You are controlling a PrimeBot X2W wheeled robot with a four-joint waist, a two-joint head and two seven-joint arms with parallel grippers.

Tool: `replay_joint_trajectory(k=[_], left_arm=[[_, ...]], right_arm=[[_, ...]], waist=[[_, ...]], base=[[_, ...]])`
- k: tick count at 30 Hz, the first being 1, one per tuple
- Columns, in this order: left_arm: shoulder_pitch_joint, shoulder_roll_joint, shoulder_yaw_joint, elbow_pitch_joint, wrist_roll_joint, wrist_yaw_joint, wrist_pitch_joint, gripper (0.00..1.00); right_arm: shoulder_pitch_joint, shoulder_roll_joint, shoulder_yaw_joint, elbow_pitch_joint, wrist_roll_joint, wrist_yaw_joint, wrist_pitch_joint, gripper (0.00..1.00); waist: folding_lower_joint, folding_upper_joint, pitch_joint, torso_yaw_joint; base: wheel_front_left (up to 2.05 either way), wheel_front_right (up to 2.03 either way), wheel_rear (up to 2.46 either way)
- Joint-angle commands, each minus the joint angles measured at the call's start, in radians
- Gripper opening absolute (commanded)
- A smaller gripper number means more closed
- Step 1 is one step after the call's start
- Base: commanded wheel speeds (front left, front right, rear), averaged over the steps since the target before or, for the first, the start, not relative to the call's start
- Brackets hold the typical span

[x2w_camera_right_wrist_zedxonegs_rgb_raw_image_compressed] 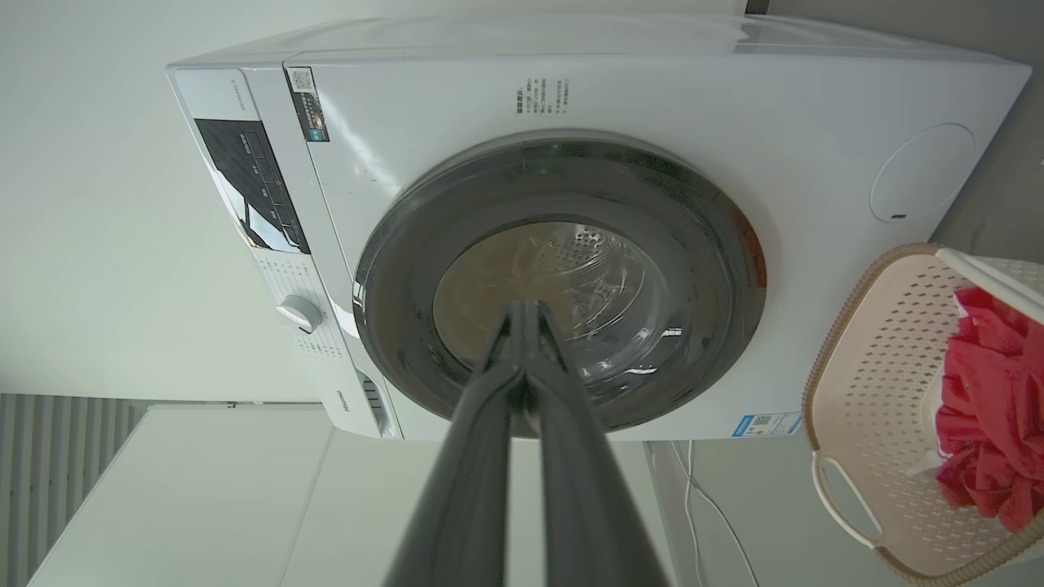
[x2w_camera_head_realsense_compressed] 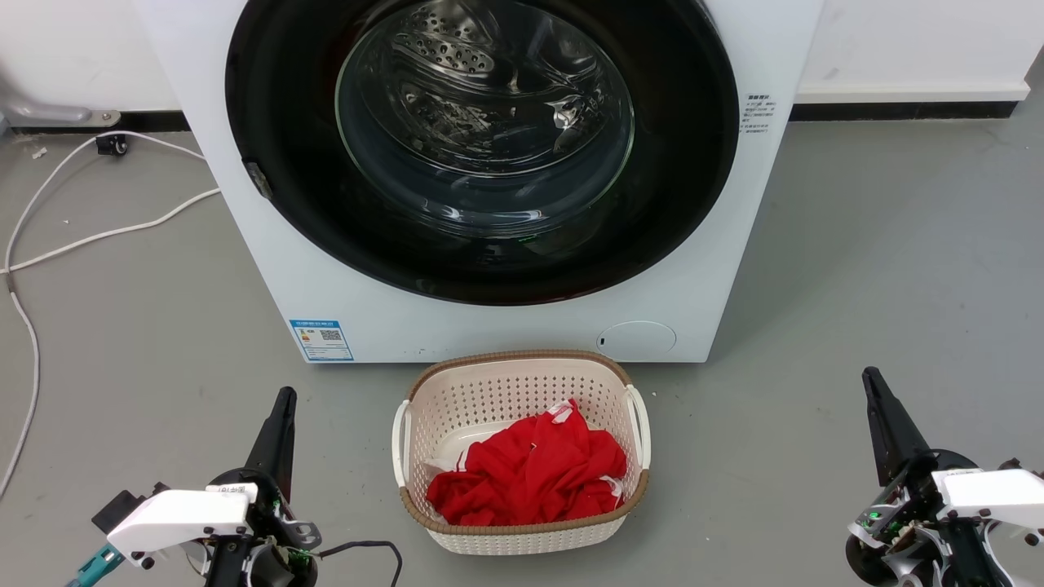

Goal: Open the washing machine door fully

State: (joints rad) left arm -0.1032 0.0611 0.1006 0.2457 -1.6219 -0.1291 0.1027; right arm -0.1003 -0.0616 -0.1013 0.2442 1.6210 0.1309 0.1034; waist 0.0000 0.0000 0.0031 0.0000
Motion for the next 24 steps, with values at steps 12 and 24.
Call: replay_joint_trajectory(k=[12,24], left_arm=[[0.002,-0.002,0.001,0.004,0.001,0.0,0.0,1.0],[-0.003,-0.005,-0.027,-0.023,0.045,0.0,-0.054,1.0]], right_arm=[[0.002,0.002,-0.002,0.003,-0.001,0.0,0.003,1.0],[0.015,0.004,0.028,-0.02,-0.042,0.0,-0.052,1.0]], waist=[[0.0,0.0,0.0,0.0],[0.0,0.0,0.002,-0.002]], base=[[0.0,0.0,0.0],[0.0,0.0,0.0]])
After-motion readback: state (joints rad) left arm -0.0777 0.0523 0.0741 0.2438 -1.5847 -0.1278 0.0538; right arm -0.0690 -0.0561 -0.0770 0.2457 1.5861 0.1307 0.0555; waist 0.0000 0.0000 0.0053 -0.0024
